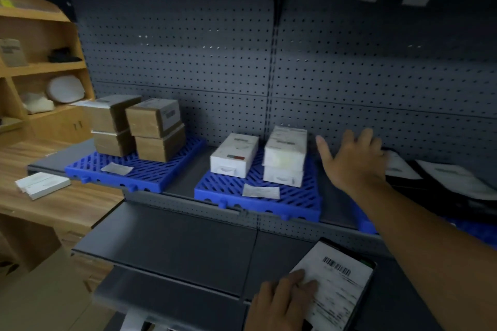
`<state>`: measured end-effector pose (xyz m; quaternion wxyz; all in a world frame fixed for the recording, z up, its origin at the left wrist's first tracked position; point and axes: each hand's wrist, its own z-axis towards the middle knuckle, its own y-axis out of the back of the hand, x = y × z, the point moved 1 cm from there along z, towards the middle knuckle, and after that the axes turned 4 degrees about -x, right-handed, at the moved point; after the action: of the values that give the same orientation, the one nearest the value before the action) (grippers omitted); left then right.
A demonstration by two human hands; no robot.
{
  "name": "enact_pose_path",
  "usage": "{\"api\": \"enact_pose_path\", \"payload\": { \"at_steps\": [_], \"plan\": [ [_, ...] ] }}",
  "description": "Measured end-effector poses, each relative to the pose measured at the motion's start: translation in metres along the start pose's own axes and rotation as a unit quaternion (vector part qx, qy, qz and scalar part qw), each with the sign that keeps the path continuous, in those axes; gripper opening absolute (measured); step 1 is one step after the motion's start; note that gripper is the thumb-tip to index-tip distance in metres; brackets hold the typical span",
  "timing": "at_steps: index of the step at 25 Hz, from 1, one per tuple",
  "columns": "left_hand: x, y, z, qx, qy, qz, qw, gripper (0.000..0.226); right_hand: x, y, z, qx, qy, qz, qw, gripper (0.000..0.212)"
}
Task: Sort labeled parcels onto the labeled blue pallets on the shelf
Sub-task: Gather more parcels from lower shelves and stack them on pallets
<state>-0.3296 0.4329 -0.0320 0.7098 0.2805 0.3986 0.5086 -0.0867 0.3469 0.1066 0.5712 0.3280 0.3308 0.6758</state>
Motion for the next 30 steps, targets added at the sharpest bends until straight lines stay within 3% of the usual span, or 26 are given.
{"api": "enact_pose_path", "payload": {
  "at_steps": [1, 4, 7, 9, 14, 17, 21, 27, 30],
  "plan": [
    [-0.014, 0.004, 0.003, -0.011, 0.000, -0.003, 1.000, 0.055, -0.021, 0.007, 0.002, -0.012, -0.003, -0.002, 1.000, 0.093],
    [-0.066, 0.015, 0.008, -0.058, -0.001, -0.044, 0.997, 0.034, -0.081, 0.024, 0.010, -0.029, -0.007, -0.003, 1.000, 0.090],
    [-0.114, 0.023, 0.018, -0.167, 0.104, -0.106, 0.975, 0.053, -0.144, 0.038, 0.014, -0.038, 0.004, -0.027, 0.999, 0.086],
    [-0.139, 0.023, 0.041, -0.210, 0.123, -0.091, 0.966, 0.060, -0.191, 0.044, 0.011, -0.055, 0.021, -0.025, 0.998, 0.078],
    [-0.165, 0.007, 0.125, -0.210, 0.142, -0.075, 0.964, 0.066, -0.288, 0.035, 0.002, -0.012, 0.070, 0.045, 0.996, 0.036],
    [-0.171, -0.021, 0.174, -0.209, 0.156, -0.059, 0.964, 0.066, -0.321, 0.024, -0.008, -0.013, 0.103, 0.091, 0.990, 0.042],
    [-0.167, -0.061, 0.229, -0.209, 0.150, -0.018, 0.966, 0.068, -0.337, 0.011, -0.012, -0.030, 0.079, 0.090, 0.992, 0.048],
    [-0.154, -0.098, 0.285, -0.196, 0.173, 0.038, 0.965, 0.078, -0.355, -0.010, 0.003, -0.044, 0.050, 0.113, 0.991, 0.042],
    [-0.157, -0.115, 0.293, -0.153, 0.202, 0.081, 0.964, 0.080, -0.371, -0.021, 0.015, -0.044, 0.046, 0.123, 0.990, 0.039]
  ]
}}
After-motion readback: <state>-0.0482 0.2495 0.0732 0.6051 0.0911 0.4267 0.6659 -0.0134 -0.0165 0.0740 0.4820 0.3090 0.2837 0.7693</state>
